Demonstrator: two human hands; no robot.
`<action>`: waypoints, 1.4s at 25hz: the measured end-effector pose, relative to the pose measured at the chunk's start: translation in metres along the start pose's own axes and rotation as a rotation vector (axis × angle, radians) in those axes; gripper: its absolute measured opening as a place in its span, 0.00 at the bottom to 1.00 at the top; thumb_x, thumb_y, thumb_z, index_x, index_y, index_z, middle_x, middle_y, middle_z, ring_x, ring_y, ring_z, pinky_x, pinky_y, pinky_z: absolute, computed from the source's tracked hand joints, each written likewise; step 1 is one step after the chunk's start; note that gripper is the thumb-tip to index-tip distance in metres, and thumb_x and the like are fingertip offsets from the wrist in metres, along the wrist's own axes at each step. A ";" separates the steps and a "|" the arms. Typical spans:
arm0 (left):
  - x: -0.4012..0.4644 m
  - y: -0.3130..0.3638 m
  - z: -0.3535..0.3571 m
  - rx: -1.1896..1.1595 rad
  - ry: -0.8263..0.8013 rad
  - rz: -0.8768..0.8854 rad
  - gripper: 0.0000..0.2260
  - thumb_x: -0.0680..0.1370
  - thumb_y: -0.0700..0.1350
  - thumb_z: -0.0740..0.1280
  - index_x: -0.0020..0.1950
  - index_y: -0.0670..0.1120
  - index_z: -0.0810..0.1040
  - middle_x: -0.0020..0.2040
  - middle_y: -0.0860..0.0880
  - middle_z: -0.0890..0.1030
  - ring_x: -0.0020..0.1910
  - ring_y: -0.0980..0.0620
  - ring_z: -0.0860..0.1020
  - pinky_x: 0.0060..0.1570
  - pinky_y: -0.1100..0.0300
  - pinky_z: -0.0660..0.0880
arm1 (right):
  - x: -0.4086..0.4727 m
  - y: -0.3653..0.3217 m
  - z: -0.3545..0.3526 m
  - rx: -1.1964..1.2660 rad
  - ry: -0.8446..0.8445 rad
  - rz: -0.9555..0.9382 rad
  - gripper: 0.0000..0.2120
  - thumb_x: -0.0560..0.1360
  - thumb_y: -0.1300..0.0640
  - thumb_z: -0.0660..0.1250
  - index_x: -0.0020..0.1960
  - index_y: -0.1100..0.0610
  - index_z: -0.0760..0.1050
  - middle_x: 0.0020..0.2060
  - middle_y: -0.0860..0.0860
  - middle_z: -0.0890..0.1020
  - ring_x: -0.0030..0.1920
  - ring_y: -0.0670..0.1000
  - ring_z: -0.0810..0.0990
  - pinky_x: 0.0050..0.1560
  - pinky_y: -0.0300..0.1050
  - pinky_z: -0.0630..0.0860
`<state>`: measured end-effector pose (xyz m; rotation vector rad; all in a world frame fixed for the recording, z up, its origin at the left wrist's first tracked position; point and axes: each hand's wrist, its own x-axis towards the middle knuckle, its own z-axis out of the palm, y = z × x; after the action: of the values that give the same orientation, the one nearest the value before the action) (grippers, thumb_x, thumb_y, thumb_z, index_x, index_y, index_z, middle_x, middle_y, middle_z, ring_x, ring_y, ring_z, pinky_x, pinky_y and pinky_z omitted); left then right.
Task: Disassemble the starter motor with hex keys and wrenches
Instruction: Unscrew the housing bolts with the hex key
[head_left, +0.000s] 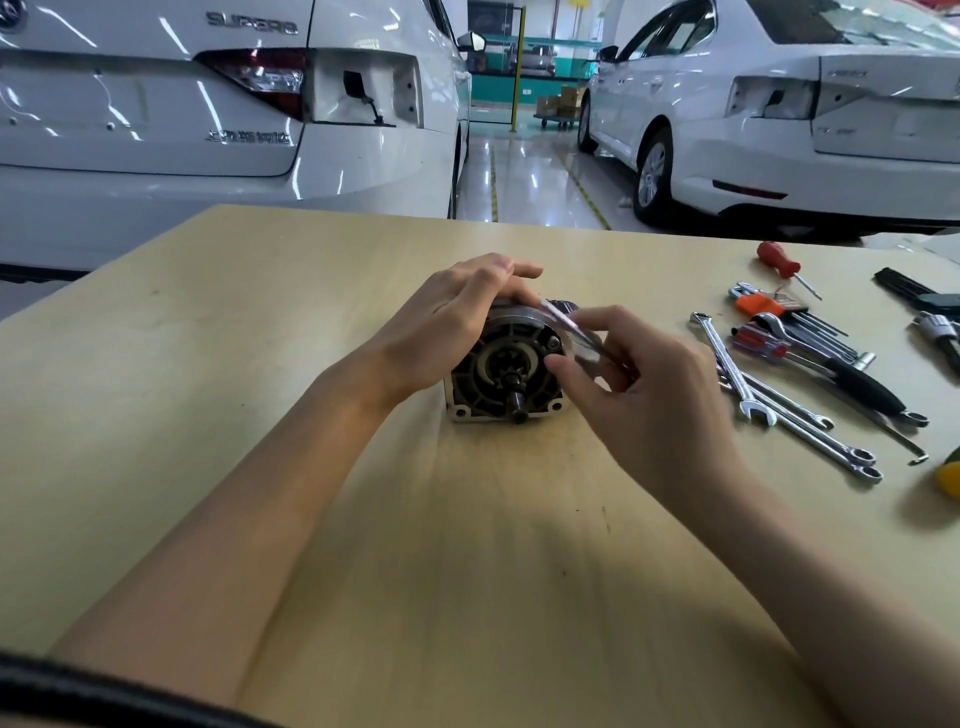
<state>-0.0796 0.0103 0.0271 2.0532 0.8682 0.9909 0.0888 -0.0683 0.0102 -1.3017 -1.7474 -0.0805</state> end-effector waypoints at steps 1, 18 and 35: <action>0.000 0.000 0.000 -0.005 -0.003 0.001 0.26 0.80 0.53 0.46 0.49 0.47 0.84 0.66 0.55 0.76 0.65 0.62 0.72 0.65 0.64 0.67 | 0.001 -0.001 0.002 -0.061 0.010 -0.066 0.08 0.70 0.60 0.75 0.50 0.56 0.82 0.27 0.42 0.68 0.26 0.43 0.65 0.30 0.36 0.63; 0.000 -0.001 -0.001 -0.016 -0.006 -0.033 0.25 0.77 0.52 0.47 0.56 0.47 0.83 0.64 0.52 0.77 0.65 0.64 0.71 0.66 0.65 0.66 | 0.007 -0.005 0.008 -0.101 0.067 -0.093 0.06 0.63 0.66 0.75 0.40 0.61 0.83 0.33 0.54 0.84 0.30 0.55 0.79 0.32 0.48 0.78; -0.002 -0.008 0.002 -0.084 0.038 -0.014 0.27 0.80 0.53 0.45 0.52 0.45 0.83 0.59 0.53 0.80 0.60 0.62 0.76 0.62 0.63 0.71 | 0.023 0.042 -0.033 -0.042 0.054 0.507 0.09 0.63 0.62 0.75 0.28 0.55 0.76 0.23 0.46 0.77 0.25 0.45 0.71 0.29 0.39 0.67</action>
<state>-0.0812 0.0123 0.0195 1.9612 0.8451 1.0445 0.1425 -0.0512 0.0263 -1.7176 -1.3318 0.1362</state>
